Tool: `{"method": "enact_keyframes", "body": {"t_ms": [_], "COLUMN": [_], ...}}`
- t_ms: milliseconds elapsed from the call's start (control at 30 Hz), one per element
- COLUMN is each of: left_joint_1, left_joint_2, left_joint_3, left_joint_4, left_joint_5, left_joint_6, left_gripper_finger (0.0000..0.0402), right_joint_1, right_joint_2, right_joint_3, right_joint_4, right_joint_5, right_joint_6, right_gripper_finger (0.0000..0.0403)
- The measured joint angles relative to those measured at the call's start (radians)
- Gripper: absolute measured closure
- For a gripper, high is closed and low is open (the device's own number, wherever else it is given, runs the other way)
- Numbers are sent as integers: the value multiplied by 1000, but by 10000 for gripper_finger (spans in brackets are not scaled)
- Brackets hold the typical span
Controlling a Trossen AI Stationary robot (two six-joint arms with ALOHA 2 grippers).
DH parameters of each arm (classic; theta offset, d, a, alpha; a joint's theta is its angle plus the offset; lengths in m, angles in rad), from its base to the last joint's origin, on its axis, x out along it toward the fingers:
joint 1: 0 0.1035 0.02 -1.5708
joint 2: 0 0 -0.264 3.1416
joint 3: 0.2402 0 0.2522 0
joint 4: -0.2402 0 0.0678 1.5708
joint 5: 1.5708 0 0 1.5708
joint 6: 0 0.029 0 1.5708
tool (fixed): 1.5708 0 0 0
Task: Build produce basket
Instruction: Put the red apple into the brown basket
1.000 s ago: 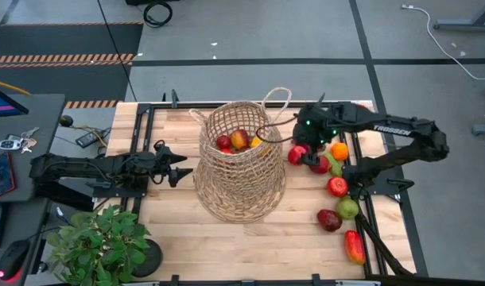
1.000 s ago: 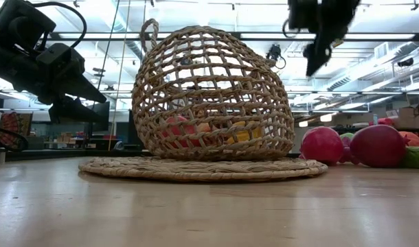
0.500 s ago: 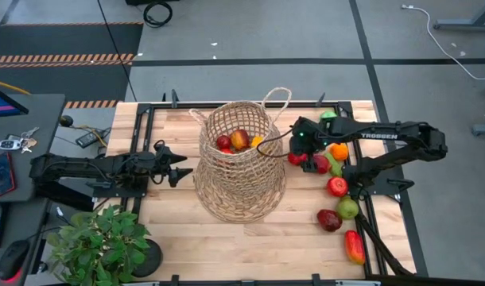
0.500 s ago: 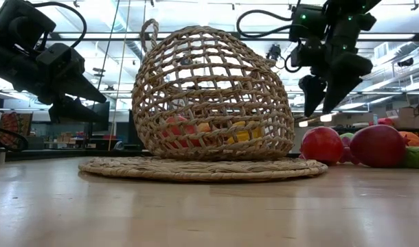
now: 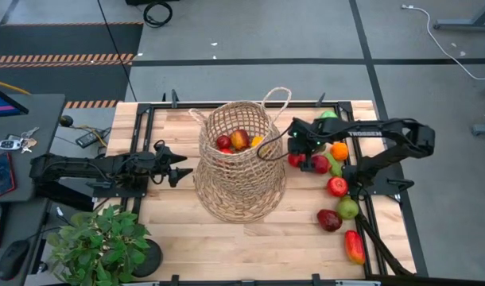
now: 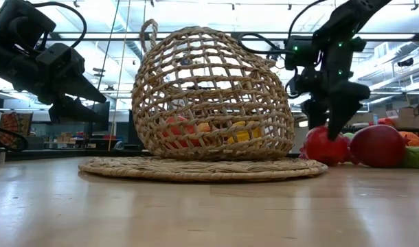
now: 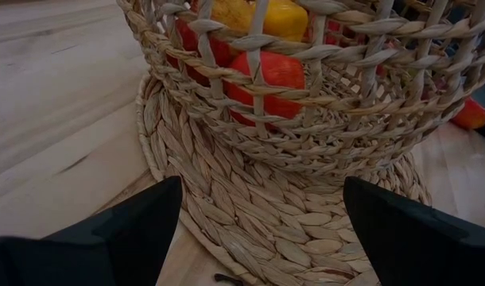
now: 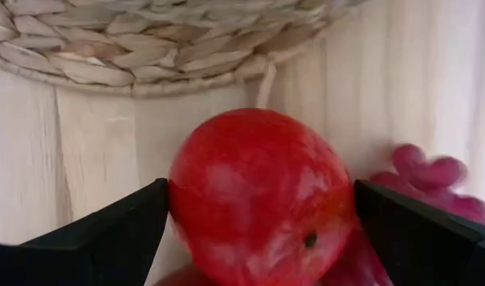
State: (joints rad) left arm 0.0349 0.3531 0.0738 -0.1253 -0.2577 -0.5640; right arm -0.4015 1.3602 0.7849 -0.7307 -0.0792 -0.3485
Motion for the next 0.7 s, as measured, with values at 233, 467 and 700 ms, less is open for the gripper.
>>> {"method": "enact_keyframes", "body": {"t_ms": [233, 467, 700], "left_joint_1": [0, 0, 0], "left_joint_2": [0, 0, 0], "left_joint_3": [0, 0, 0], "left_joint_4": [0, 0, 0], "left_joint_5": [0, 0, 0], "left_joint_6": [0, 0, 0], "left_gripper_finger": [45, 45, 45], "right_joint_1": [1, 1, 9], "right_joint_2": [52, 29, -47], "right_joint_3": [-15, -16, -21], "right_joint_4": [41, 41, 17], "right_joint_5": [-8, -9, -13], "right_joint_6": [-11, -14, -10], "right_gripper_finger": [4, 12, 29]}}
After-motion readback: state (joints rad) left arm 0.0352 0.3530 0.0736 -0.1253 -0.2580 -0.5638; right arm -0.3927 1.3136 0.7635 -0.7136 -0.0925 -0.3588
